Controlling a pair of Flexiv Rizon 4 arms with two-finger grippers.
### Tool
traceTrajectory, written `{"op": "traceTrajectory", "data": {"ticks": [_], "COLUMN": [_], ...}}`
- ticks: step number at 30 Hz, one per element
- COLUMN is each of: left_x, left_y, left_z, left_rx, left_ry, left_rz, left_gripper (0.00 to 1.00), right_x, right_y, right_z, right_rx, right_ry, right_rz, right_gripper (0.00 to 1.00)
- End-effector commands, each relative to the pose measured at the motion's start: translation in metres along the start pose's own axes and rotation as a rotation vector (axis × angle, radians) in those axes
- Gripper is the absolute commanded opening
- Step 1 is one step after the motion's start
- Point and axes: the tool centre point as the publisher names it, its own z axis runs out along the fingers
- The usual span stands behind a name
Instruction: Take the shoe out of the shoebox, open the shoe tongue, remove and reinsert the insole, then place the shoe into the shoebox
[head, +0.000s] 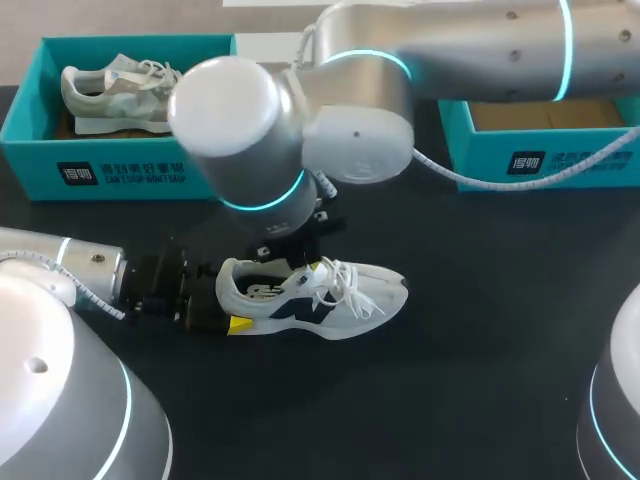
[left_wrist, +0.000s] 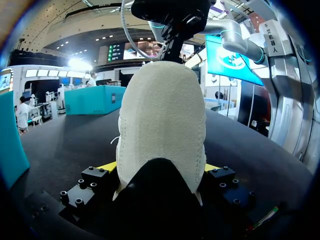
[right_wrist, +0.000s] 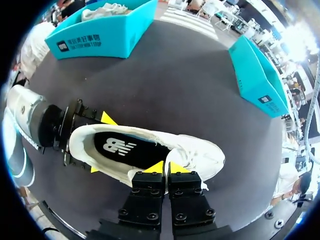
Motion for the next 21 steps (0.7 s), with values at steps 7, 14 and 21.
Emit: {"op": "traceTrajectory", "data": {"ticks": [7,14,21], "left_x": [-0.002,-0.002,-0.002], "left_y": [0.007,0.007,0.007], "left_z": [0.003,0.003,0.003], "left_rx": [-0.002,-0.002,-0.002], "left_ry": [0.003,0.003,0.003], "left_rz": [0.0,0.0,0.0], "left_gripper": [0.0,0.0,0.0], "right_x": [-0.021,-0.028,-0.028], "right_y": [0.009,0.011,0.011], "right_z": [-0.006,-0.01,-0.01], "right_rx": [0.074,0.067,0.067], "right_ry": [0.187,0.187,0.187], "right_rz": [-0.269,-0.272,-0.272], "right_gripper": [0.0,0.0,0.0]}}
